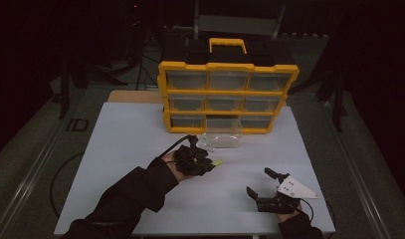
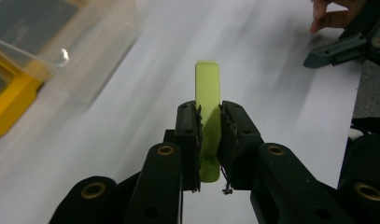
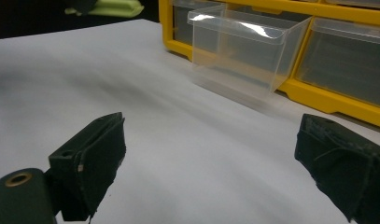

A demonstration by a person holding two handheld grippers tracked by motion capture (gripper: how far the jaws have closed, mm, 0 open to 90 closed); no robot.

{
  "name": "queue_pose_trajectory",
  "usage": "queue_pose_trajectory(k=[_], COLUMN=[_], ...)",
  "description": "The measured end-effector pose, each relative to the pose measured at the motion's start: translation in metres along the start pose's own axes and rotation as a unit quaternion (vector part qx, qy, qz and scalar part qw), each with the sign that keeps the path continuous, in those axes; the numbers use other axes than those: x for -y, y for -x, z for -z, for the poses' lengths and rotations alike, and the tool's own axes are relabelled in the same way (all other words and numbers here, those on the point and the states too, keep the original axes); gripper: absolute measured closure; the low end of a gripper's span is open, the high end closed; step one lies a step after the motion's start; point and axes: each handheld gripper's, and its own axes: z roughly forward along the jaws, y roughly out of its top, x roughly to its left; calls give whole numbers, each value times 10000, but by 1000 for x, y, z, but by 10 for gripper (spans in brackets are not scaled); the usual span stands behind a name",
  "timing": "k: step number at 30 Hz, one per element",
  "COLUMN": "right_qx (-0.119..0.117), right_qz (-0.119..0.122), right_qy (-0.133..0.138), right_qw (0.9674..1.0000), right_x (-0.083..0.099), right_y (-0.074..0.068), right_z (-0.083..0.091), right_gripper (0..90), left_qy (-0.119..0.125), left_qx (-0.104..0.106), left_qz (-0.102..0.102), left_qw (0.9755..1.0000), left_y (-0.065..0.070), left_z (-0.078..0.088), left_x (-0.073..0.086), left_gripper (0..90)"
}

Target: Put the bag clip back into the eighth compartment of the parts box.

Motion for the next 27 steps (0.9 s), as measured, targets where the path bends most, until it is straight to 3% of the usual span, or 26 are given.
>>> queue_pose_trajectory(k=[14,27], right_qx=[-19,-33], right_qz=[13,17], right_qy=[-5,2], right_qw=[10000,10000], right_x=[0,0], right_y=[0,-1], right_z=[0,0], right_gripper=[84,85], left_qy=[277,339], left_qx=[-83,-76], left_qz=[-46,-52], left_qw=[9996,9994], left_y=[-18,-29], left_z=[18,8], left_x=[-27,-45], left_gripper=[792,792])
